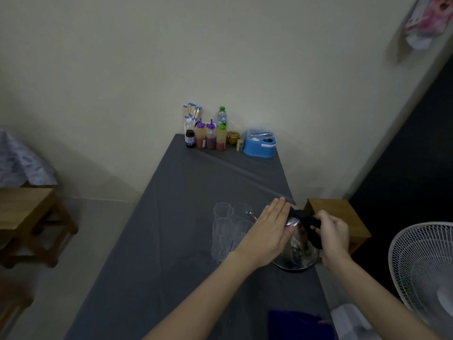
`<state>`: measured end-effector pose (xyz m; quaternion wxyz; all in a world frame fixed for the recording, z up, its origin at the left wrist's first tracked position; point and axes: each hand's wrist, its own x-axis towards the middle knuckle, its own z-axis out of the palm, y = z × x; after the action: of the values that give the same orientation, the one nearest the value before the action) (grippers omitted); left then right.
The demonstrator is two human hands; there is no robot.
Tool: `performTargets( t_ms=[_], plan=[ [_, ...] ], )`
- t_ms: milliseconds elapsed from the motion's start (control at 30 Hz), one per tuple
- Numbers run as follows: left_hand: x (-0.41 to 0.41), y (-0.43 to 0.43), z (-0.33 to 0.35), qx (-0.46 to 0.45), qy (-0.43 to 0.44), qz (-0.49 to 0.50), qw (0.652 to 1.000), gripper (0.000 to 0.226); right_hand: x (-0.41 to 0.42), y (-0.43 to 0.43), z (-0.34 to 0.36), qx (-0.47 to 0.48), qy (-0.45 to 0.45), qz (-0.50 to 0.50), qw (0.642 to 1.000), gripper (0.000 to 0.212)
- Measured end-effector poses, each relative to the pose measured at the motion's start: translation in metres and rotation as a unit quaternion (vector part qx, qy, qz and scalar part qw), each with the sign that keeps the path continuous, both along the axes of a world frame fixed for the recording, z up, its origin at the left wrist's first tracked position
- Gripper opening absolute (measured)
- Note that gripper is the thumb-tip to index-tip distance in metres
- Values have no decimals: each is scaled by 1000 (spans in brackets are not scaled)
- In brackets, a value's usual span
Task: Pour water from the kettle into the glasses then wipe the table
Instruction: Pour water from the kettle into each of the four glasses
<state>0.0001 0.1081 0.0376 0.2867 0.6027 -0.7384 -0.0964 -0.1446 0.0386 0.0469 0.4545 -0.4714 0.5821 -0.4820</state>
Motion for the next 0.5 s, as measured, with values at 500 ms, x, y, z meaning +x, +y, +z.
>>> performTargets(
  t_ms=[500],
  plan=[
    [21,14,-12,28,132,50,990,62,40,-12,21,-87,207,56,973,26]
  ],
)
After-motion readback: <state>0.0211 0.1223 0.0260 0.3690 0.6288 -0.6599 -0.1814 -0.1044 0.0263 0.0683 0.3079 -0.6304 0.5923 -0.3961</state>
